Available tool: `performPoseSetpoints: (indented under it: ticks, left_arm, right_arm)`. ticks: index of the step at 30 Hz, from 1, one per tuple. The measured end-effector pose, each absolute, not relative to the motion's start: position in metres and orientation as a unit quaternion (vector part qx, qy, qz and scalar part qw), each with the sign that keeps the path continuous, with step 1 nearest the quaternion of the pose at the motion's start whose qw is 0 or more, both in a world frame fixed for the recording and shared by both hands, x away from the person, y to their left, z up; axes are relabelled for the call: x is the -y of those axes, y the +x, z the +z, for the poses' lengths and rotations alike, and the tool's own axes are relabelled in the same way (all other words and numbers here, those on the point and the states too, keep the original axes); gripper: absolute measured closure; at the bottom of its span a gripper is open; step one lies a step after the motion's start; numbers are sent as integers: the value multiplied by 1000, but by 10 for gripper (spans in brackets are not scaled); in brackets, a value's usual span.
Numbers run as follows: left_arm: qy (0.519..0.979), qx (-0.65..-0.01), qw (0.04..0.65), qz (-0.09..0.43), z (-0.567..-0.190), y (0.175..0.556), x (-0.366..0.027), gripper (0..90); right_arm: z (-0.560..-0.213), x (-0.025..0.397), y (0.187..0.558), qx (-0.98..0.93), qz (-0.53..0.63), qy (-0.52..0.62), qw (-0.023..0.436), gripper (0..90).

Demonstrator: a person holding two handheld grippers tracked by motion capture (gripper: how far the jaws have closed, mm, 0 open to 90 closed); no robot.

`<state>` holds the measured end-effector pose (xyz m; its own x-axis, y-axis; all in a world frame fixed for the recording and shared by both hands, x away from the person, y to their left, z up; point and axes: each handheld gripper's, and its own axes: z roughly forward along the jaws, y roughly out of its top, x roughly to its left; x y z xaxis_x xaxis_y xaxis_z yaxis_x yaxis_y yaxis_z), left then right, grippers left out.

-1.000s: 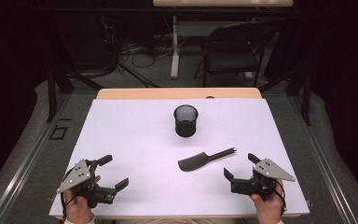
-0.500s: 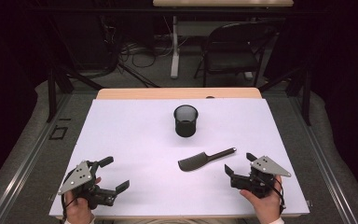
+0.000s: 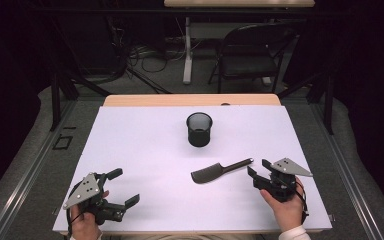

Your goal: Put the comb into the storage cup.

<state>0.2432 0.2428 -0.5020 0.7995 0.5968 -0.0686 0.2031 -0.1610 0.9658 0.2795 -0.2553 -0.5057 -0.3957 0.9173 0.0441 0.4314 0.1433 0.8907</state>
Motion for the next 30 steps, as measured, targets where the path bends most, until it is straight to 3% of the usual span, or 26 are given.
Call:
performPoseSetpoints:
  ticks: [7,30]
  left_arm:
    - [744,-270,587,169,-502,243,-242,4]
    - [745,-271,586,166,-504,244,-242,4]
  right_arm:
    - [-501,253,298,-717,427,488,254,506]
    - [-491,238,348,-738,397,498,223,562]
